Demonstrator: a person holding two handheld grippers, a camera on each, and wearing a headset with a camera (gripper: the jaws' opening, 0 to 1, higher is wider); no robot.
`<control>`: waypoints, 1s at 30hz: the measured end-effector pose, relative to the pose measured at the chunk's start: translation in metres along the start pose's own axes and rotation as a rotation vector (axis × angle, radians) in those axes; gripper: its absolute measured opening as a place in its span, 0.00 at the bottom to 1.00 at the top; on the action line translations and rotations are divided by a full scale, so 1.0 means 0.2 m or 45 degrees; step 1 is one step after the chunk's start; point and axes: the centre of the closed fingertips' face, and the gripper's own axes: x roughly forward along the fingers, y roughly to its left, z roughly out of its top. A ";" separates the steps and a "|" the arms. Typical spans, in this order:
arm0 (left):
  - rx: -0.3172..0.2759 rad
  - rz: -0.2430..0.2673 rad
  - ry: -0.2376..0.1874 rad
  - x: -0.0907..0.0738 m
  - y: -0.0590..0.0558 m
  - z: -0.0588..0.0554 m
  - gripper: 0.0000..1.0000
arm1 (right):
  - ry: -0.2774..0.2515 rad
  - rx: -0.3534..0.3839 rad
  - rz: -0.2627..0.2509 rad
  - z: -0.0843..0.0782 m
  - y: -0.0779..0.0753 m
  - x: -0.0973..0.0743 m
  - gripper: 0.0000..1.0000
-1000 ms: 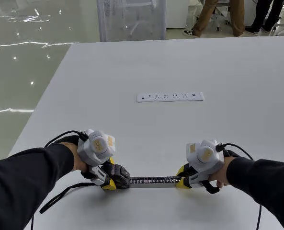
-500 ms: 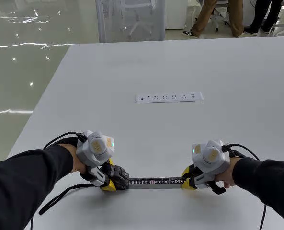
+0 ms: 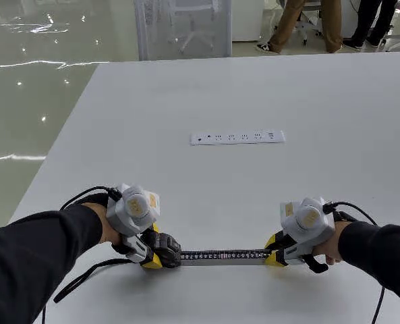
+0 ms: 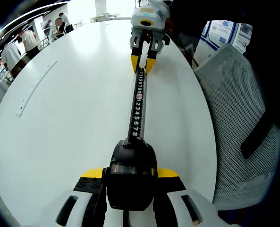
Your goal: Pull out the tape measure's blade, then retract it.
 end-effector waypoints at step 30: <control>-0.001 0.011 -0.003 0.00 0.00 0.00 0.34 | 0.019 0.026 -0.014 -0.12 -0.01 -0.08 0.10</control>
